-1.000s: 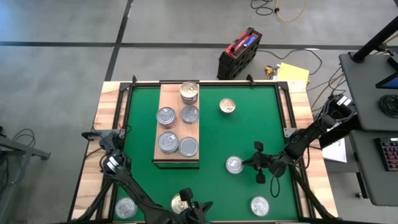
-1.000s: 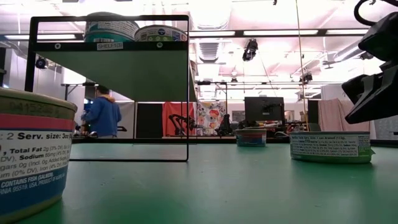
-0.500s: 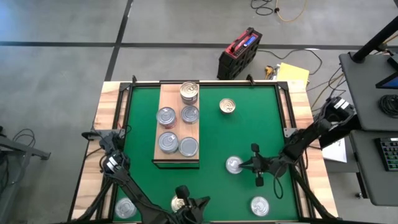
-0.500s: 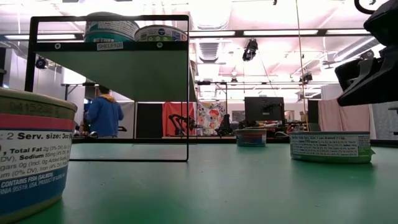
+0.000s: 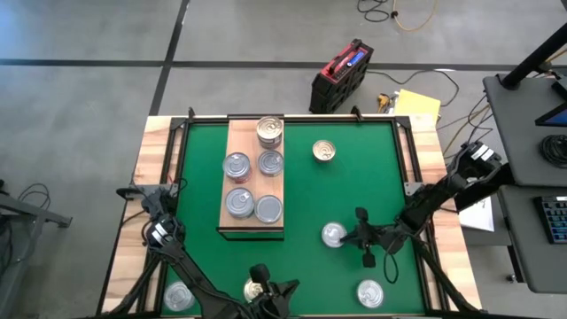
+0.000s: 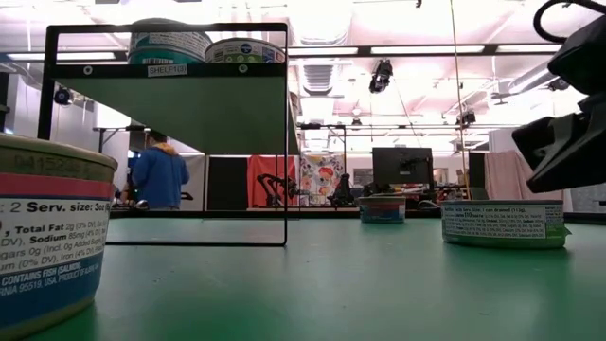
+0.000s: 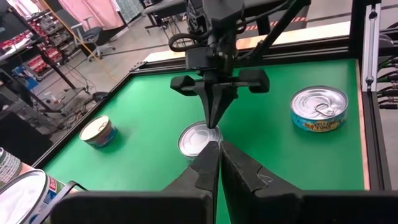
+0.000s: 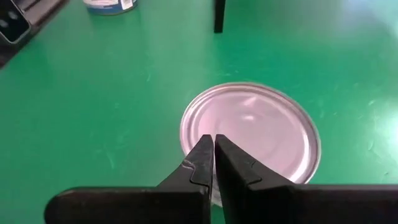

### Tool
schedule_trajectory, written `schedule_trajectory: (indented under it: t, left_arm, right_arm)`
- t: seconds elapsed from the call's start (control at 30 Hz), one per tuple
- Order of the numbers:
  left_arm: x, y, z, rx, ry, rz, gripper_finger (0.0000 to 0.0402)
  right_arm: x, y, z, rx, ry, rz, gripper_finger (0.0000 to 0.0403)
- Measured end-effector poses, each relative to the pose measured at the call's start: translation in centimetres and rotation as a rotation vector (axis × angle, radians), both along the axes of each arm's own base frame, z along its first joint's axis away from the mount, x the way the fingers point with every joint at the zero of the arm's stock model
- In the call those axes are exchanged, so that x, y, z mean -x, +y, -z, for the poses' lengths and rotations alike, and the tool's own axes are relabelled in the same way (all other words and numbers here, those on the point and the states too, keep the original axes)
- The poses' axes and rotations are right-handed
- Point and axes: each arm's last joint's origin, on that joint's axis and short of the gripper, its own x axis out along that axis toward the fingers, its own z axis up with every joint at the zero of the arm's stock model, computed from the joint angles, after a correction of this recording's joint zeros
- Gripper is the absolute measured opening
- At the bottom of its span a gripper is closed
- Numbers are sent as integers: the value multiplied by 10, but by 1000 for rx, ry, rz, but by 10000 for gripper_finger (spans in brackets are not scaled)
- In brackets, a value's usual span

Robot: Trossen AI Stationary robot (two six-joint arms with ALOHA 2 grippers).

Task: Stack canned seafood by type on shelf
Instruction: Stack the green and white tuna can on top of the green and white tuna can on the shelf

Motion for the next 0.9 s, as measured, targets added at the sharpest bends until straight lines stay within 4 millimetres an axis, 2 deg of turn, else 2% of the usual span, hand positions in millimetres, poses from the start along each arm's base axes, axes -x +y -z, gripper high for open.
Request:
schedule_trajectory:
  t: [0.17, 0.33, 0.47, 0.6, 0.73, 0.9]
  left_arm:
    - [0, 0, 0, -4, 4, 0, 0]
    - [0, 0, 0, -4, 4, 0, 0]
    - [0, 0, 0, -4, 4, 0, 0]
    - [0, 0, 0, -4, 4, 0, 0]
    - [0, 0, 1, -1, 9, 3, 0]
    - [0, 0, 1, 11, 21, 12, 0]
  right_arm:
    - [-4, -1, -3, -75, 57, 3, 9]
    - [-14, 6, -11, -23, 181, 41, 9]
    - [-23, 14, -28, 55, 280, 45, 9]
    - [-34, 21, -54, 113, 378, 42, 9]
    - [-40, 18, -71, 145, 487, 26, 9]
    - [-46, 7, -69, 133, 545, -20, 9]
